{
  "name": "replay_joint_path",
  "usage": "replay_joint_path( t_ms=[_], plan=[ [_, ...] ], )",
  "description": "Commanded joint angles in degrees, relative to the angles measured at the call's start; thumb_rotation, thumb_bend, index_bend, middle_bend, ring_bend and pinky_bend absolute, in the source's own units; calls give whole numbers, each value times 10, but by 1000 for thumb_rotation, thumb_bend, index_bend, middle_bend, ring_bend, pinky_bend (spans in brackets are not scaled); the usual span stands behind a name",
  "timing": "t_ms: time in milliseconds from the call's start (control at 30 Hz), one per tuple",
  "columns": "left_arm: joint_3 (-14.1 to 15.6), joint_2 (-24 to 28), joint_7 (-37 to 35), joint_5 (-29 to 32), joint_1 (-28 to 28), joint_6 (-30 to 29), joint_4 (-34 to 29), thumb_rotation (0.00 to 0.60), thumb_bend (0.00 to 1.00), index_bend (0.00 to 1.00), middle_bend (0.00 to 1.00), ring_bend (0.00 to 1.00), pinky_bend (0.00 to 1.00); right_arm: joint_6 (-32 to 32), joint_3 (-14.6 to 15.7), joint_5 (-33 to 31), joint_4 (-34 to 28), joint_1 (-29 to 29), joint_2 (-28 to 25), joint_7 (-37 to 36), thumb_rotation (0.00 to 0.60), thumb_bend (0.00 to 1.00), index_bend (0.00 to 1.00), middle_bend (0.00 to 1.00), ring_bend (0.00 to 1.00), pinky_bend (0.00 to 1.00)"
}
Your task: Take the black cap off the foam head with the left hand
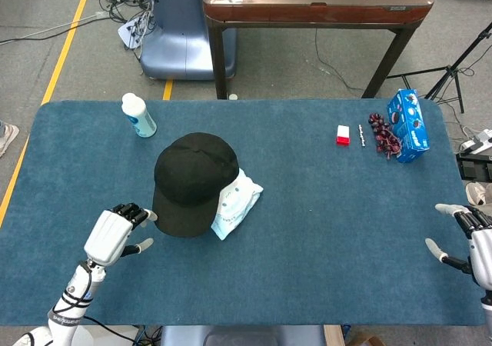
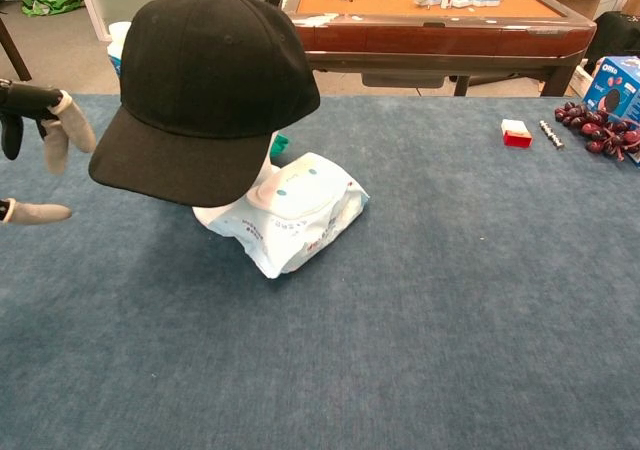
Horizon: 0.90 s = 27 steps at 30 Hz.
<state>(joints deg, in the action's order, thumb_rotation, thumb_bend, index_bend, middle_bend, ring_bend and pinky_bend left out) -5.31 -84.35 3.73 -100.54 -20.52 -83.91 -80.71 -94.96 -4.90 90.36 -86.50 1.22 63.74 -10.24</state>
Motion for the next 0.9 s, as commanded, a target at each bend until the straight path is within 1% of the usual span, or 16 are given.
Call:
replay_joint_path(
  t_ms=[33,300,567,900],
  plan=[
    [-2,-4,-1,1,-4,-2,0,600,0,444,608,449,563,0,0,0,0,0,0,0,600,214,318,378,307,416],
    [-1,-10,11,15,-18,18,-18,600,0,447,615,453,563,-1,-1,0,0,-1,-1,-4,600,214,318,378,307,416],
    [-8,-23,26,41,-29,33,-28,600,0,449,618,456,563,-7,-3,1,3,-4,-3,-15,600,214,318,378,307,416],
    [-16,-50,33,44,-30,6,-15,600,0,463,627,467,563,-11,-4,2,6,-7,-5,-25,600,213,318,378,307,416]
  ],
)
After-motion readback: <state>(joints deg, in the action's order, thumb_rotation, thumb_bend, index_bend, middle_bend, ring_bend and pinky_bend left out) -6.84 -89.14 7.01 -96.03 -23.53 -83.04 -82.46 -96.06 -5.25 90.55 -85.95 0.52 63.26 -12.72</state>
